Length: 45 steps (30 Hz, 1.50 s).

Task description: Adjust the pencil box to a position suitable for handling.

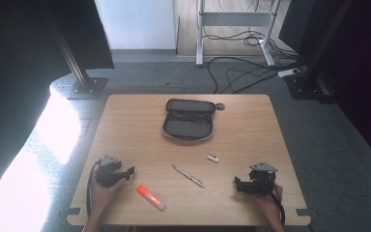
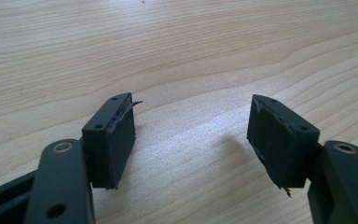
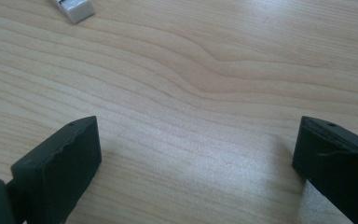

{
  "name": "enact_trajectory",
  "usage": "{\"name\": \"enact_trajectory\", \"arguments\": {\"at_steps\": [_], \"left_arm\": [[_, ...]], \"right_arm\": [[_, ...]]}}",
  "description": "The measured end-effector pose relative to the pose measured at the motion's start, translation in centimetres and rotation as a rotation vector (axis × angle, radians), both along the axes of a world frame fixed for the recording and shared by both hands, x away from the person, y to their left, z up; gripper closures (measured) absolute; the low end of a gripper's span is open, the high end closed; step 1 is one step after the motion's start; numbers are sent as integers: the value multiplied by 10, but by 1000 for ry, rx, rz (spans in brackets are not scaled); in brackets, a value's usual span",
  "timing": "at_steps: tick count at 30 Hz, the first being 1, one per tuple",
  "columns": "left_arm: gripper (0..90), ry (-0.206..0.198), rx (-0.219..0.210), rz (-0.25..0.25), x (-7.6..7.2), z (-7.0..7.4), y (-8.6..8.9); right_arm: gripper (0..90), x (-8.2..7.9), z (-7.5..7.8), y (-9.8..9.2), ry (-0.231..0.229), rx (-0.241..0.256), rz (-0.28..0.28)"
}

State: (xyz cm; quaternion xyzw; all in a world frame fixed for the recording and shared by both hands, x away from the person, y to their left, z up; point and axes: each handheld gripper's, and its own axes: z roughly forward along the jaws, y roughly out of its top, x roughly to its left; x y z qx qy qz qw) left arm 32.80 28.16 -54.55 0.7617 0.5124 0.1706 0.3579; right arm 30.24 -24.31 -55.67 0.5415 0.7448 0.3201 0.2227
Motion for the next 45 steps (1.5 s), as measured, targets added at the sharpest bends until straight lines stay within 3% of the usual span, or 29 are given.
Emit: {"name": "enact_trajectory", "arguments": {"at_steps": [10,18,29,41,45], "left_arm": [[324,-3,6,9,0,0,-1],[312,-12,61,10,-1,0,-8],[317,1,-21,5,1,0,1],[316,-8,32,26,1,0,-6],[316,-7,25,33,1,0,-6]], "right_arm": [[13,-2,0,0,-4,-1,-5],[6,-2,0,0,-2,-2,-8],[20,-2,0,-1,-5,-1,-20],[50,-4,0,-2,-11,2,-7],[89,-6,1,-4,-22,5,-10]]}}
